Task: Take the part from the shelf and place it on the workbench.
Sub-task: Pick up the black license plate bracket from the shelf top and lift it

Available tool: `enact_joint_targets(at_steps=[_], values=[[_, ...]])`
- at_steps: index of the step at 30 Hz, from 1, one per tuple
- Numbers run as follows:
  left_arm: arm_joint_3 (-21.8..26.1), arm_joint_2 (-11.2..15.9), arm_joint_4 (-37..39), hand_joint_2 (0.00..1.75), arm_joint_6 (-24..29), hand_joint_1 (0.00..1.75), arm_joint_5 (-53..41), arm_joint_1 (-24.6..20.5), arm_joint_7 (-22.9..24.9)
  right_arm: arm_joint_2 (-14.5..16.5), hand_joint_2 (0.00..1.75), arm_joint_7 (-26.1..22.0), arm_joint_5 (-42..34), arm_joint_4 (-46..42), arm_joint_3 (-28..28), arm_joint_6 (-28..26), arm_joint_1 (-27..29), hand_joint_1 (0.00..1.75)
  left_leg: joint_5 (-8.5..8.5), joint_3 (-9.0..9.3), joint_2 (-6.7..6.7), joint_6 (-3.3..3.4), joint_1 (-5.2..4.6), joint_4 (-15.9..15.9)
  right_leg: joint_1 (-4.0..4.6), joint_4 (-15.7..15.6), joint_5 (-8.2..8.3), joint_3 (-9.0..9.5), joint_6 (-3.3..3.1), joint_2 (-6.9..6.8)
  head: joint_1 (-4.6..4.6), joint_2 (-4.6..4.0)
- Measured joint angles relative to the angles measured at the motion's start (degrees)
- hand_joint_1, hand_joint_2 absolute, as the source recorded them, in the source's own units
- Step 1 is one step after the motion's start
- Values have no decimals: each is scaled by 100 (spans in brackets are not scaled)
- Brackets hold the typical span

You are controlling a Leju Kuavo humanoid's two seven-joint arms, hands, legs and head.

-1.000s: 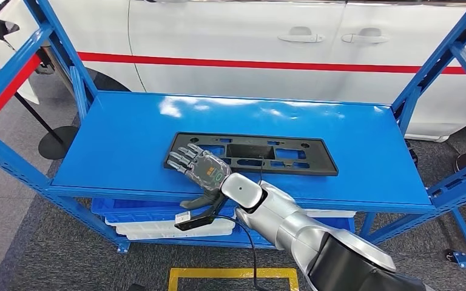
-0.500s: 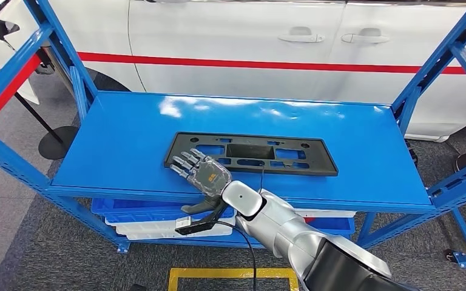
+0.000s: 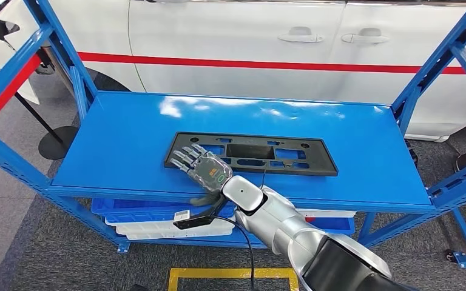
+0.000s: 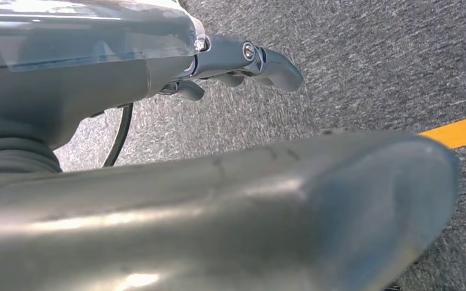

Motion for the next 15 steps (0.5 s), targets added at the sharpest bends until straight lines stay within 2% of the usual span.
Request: enact_joint_targets(at_steps=[15], values=[[-3, -27, 0, 0, 14, 0, -19, -12, 31, 53, 175, 86, 432, -84, -19, 69, -626, 0, 0, 1, 0, 0, 0, 0, 0, 2, 0, 0, 0, 0, 0, 0]])
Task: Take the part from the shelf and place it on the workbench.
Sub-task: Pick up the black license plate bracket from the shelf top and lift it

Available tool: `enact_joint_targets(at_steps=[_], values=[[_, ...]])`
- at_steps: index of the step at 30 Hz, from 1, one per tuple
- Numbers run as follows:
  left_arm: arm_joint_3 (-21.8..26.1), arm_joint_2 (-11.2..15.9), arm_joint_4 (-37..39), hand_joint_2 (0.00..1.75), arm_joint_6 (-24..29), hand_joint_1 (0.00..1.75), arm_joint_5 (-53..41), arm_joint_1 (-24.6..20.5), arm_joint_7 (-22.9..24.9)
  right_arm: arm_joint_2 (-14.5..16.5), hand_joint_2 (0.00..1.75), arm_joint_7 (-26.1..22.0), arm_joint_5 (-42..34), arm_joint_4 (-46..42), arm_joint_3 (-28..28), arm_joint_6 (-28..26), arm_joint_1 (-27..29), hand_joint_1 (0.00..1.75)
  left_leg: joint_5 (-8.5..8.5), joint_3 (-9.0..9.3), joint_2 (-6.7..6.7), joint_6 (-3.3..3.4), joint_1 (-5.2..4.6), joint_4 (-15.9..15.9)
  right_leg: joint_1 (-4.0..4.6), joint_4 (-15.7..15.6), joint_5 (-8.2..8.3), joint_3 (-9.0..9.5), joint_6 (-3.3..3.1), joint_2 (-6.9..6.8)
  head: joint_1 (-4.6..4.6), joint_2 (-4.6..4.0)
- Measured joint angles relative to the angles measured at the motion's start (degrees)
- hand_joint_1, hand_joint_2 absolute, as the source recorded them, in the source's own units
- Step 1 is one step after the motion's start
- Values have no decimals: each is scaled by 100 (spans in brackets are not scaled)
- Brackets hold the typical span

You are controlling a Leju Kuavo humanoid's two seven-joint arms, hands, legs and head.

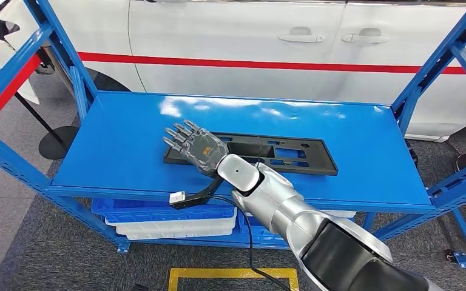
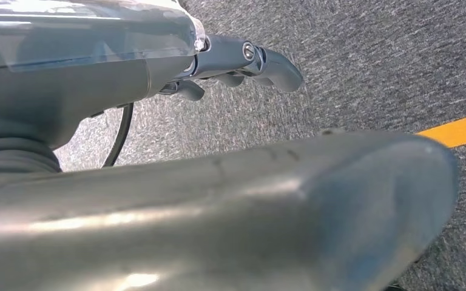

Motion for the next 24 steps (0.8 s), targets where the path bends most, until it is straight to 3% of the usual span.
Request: enact_joint_targets(at_steps=[13, 24], values=[[0, -18, 0, 0, -3, 0, 4, -19, -41, 88, 175, 321, 126, 286, 15, -128, 96, 0, 0, 0, 0, 0, 0, 0, 0, 0, 0, 0, 0, 0, 0, 0], [1, -18, 0, 0, -16, 0, 16, -24, -44, 89, 175, 305, 93, 422, 20, -15, 213, 0, 0, 1, 0, 0, 0, 0, 0, 0, 0, -1, 0, 0, 0, 0]])
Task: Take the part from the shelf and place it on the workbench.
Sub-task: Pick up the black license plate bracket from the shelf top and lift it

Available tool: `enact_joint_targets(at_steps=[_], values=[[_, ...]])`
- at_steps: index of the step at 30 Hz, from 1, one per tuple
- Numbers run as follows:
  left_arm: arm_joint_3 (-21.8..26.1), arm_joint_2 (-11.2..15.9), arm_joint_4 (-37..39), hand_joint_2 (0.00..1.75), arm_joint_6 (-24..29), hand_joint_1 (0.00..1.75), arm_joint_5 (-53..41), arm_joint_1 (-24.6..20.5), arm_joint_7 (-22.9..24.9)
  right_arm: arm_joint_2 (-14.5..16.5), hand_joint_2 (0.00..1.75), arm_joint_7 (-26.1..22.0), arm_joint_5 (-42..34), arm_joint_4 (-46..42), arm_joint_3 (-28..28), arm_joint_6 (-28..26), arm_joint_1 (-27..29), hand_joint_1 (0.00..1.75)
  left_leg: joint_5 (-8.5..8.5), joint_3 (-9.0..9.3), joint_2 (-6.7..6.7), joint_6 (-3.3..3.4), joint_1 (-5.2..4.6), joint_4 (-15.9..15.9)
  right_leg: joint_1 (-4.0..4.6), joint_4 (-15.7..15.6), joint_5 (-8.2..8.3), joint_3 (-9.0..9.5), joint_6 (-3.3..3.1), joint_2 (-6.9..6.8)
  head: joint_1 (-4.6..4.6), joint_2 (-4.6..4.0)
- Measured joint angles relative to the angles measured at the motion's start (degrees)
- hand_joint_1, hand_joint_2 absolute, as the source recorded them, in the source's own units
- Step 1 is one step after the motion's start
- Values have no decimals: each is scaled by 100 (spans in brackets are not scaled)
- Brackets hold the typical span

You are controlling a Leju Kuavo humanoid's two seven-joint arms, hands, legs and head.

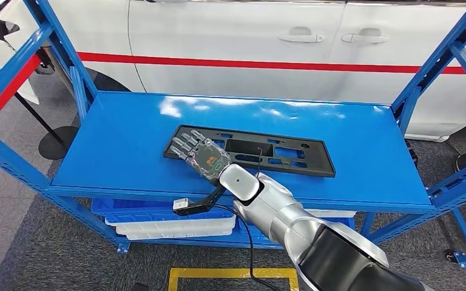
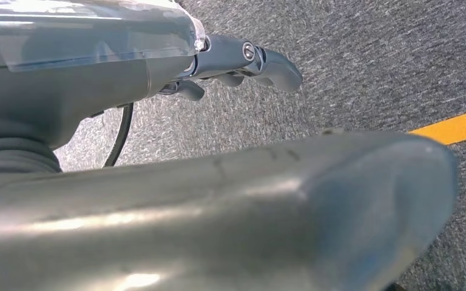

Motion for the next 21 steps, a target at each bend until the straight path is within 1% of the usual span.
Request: enact_joint_targets(at_steps=[8, 18, 21], values=[[2, 0, 0, 0, -10, 0, -1, -12, 2, 0, 175, 84, 95, 64, 0, 115, 26, 0, 0, 0, 0, 0, 0, 0, 0, 0, 0, 0, 0, 0, 0, 0], [1, 0, 0, 0, -54, 0, -20, -14, 1, -6, 175, 240, 247, 103, 0, 47, 102, 0, 0, 0, 0, 0, 0, 0, 0, 0, 0, 0, 0, 0, 0, 0], [-1, -1, 0, 131, -51, 0, -36, -11, -29, -5, 175, 262, 340, 123, 0, 50, 99, 0, 0, 1, 0, 0, 0, 0, 0, 0, 0, 0, 0, 0, 0, 0]])
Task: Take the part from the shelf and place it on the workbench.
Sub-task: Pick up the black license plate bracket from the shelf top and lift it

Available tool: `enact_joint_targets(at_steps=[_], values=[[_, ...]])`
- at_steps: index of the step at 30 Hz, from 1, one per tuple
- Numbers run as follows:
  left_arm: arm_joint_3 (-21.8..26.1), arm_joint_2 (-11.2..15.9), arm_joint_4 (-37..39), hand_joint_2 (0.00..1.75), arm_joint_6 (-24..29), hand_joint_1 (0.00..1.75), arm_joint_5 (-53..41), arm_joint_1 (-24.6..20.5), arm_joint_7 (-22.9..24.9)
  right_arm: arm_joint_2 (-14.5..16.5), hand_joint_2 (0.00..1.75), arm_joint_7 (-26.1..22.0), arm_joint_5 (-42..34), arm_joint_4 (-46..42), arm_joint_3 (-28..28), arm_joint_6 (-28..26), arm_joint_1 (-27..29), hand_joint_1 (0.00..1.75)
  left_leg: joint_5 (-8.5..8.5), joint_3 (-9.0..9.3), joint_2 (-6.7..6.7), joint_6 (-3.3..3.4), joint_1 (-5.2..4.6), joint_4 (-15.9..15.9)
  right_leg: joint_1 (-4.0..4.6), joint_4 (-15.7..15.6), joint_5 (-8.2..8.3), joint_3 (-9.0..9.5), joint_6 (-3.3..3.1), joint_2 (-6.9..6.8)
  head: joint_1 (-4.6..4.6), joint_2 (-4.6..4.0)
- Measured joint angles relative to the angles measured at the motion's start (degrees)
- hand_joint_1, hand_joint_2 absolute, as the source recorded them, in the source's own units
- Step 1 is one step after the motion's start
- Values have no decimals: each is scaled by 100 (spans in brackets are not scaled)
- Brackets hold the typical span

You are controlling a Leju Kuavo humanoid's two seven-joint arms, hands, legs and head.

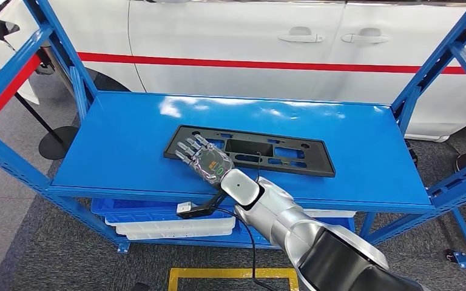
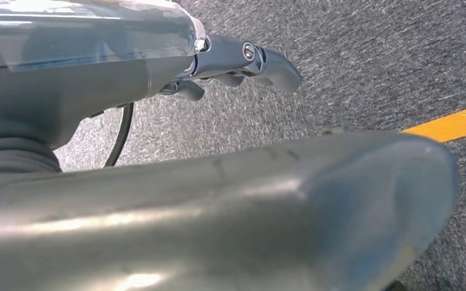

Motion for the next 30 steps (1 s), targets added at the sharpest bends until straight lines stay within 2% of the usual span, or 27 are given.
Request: enact_joint_targets(at_steps=[1, 9, 11, 15, 17, 26, 30], values=[[0, -1, 0, 175, 8, 0, 1, 2, -20, 1, 175, 3, 11, 7, 0, 3, -2, 0, 0, 0, 0, 0, 0, 0, 0, 0, 0, 0, 0, 0, 0, 0], [2, -24, 0, 175, 95, 0, 34, 40, -218, 1, 175, -31, 16, 31, 0, 26, -12, 0, 0, 2, 0, 0, 0, 0, 0, 0, 0, 2, 0, 0, 0, 0], [1, -27, 0, 87, 100, 0, 34, 45, -226, 1, 175, -33, 16, 34, 0, 27, -13, 0, 0, 2, 0, 0, 0, 0, 0, 0, 0, 2, 0, 0, 0, 0], [-3, -31, 0, 87, 205, 0, 22, 51, -277, 1, 175, -37, 22, 41, 0, 17, -13, 0, 0, 3, 0, 0, 0, 0, 0, 0, 0, 3, 0, 0, 0, 0], [-2, -32, 0, 0, 232, 0, 84, 55, -313, -1, 175, -39, 28, 46, 0, 3, -13, 0, 0, 4, 0, 0, 0, 0, 0, 0, 0, 3, 0, 0, 0, 0], [0, -30, 0, 0, 219, 0, 84, 58, -570, -6, 175, -57, 49, 56, -9, -5, -12, 0, -6, 3, 0, 5, -25, 12, -7, -8, 2, 8, 4, -1, 0, 0], [0, -29, 0, 0, 164, 0, 77, 58, -555, -6, 175, -64, 70, 61, -16, -5, -12, 0, -14, 3, 0, 19, -45, 18, -36, -9, 6, 10, 18, -1, 0, 0]])
